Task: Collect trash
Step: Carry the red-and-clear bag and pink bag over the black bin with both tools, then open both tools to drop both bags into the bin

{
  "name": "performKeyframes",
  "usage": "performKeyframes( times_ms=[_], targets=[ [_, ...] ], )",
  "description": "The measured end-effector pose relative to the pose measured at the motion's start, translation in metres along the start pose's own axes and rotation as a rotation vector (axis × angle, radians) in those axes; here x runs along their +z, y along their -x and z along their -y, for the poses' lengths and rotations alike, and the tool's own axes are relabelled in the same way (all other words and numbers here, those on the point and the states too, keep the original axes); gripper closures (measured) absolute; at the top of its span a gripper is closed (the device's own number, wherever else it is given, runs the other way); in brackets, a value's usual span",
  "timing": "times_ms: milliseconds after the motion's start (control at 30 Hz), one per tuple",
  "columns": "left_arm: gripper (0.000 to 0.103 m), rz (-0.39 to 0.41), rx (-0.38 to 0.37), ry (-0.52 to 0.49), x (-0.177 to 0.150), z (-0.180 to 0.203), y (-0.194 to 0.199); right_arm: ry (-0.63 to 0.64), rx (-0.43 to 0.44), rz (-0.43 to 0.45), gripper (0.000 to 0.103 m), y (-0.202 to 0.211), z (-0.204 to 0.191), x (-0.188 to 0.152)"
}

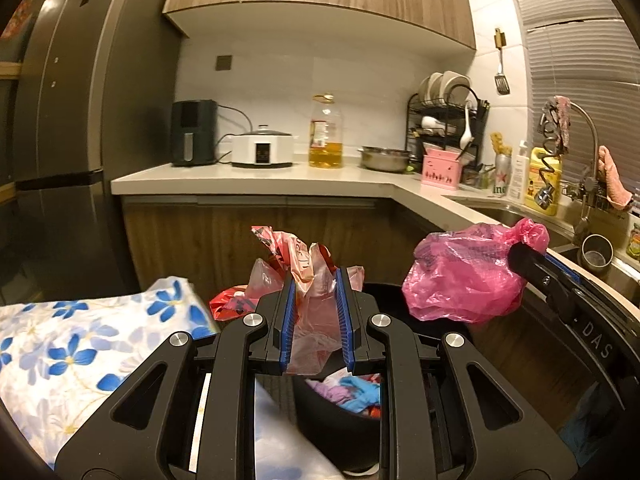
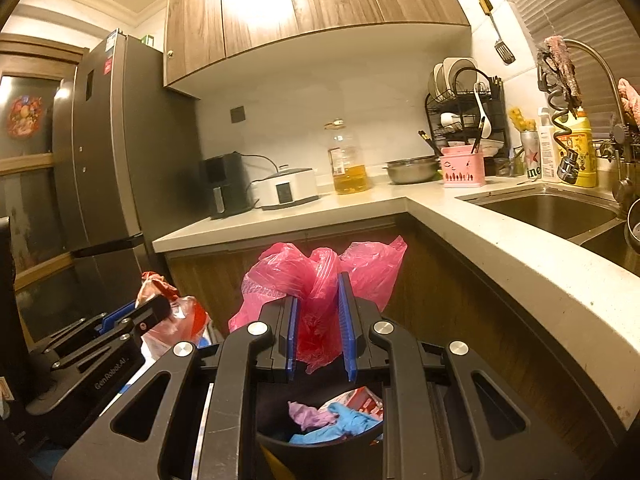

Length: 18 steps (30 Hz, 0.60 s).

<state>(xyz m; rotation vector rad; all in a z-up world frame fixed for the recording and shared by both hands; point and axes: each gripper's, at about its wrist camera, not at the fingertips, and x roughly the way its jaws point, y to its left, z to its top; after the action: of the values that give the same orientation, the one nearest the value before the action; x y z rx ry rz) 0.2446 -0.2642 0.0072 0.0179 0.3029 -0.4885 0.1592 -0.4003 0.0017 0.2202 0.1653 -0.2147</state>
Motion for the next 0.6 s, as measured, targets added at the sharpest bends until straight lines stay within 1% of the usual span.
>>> performKeyframes(
  times_ms=[267, 600],
  targets=[
    [0.085, -0.015, -0.018, -0.005, -0.003, 0.01, -0.018, -0.012, -0.009, -0.008, 0.084, -0.011, 0.01, 0.0],
    [0.084, -0.03, -0.039, 0.008, -0.005, 0.007, -0.029, -0.01, 0.006, -0.019, 0.084, -0.024, 0.009, -0.002]
  ],
)
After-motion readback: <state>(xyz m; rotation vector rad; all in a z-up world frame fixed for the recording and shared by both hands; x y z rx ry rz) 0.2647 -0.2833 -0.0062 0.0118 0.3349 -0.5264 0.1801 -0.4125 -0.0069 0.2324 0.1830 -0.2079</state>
